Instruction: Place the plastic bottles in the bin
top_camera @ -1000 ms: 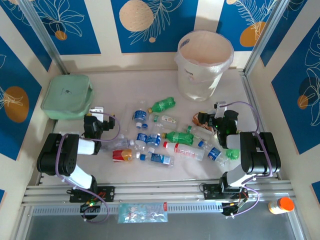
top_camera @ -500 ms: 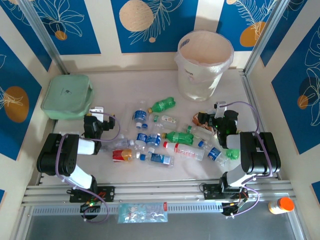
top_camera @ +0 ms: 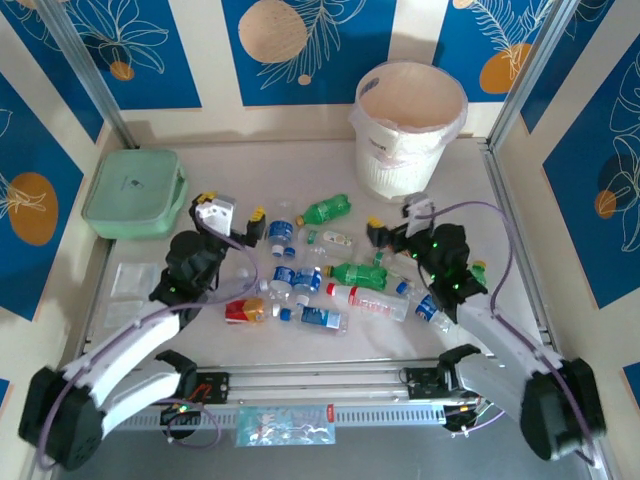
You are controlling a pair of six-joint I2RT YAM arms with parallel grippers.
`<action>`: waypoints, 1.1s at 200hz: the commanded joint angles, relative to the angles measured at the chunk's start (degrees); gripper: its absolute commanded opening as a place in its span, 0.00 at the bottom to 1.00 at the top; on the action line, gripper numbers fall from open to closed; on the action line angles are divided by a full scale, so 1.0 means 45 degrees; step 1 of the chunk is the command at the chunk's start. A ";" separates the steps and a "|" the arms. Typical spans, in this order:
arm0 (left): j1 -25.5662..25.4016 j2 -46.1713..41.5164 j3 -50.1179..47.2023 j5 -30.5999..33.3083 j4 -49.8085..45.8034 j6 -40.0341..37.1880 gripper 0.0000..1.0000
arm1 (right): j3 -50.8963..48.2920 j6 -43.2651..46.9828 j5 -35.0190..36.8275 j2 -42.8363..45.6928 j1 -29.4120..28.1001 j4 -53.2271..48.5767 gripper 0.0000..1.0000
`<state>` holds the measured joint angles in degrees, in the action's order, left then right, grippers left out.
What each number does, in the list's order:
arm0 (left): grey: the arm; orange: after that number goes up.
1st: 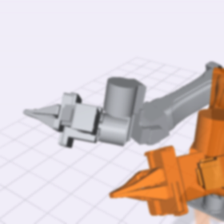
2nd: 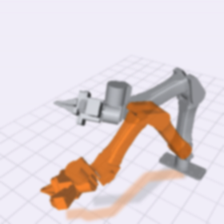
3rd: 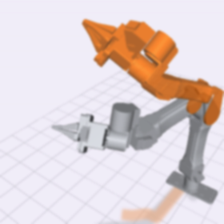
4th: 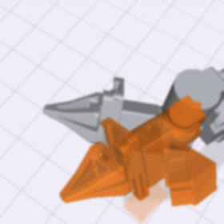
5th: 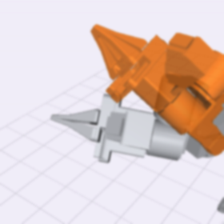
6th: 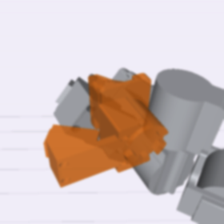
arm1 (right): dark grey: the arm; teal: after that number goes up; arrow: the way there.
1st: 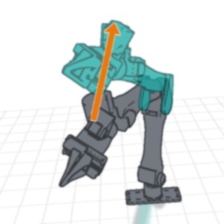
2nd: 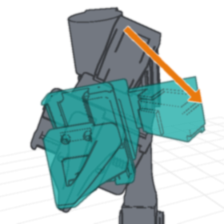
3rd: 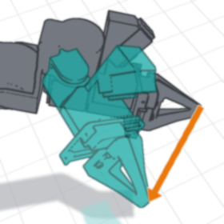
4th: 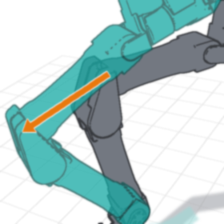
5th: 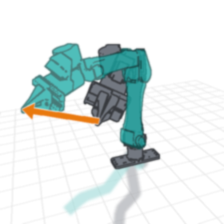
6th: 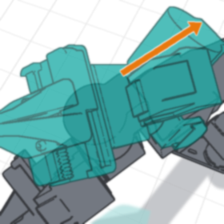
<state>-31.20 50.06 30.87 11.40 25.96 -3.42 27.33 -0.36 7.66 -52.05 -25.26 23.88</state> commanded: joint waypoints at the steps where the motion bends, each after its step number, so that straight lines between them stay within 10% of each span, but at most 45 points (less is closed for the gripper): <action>1: -0.1925 -0.1711 0.1608 0.1533 -0.4605 0.1378 0.99 | 0.1213 0.1086 0.1137 0.1520 -0.3054 -0.2790 0.99; 20: -0.3077 -0.2362 0.3499 0.3605 -0.9239 0.4138 0.99 | 0.2664 -0.0315 0.3526 0.2231 -0.5293 -0.5121 0.99; 35: -0.3063 -0.2076 0.5566 0.2471 -1.3525 0.5453 0.99 | 0.4383 -0.4993 0.5528 0.2552 -0.5678 -0.9293 0.99; 58: -0.3056 -0.1742 0.7128 0.3311 -1.6728 0.7112 0.99 | 0.5047 -0.6307 0.1926 0.3284 -0.3806 -1.1700 0.99; 121: -0.2685 -0.2274 0.6494 0.3061 -1.8716 1.1184 0.99 | 0.5848 -0.6316 -0.2256 0.2055 -0.1180 -1.4773 0.96; 139: -0.2304 -0.1736 0.6163 0.2134 -1.9165 1.1421 0.99 | 0.5901 -0.5431 -0.2773 0.1307 -0.2420 -1.5054 0.87; 171: -0.1310 -0.1171 0.5146 -0.1284 -1.7996 1.1592 0.99 | 0.7424 -0.5706 0.2618 -0.2193 -0.7042 -1.7113 0.87; 220: 0.0859 -0.0819 0.4194 -0.3477 -1.7487 1.1103 0.99 | 0.8800 -0.3017 0.0828 -0.5814 -0.8580 -1.8112 0.78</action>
<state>-31.77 46.33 51.18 3.81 -54.06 46.87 62.39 -20.32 12.19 -71.90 -63.88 -51.31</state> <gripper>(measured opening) 0.994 0.799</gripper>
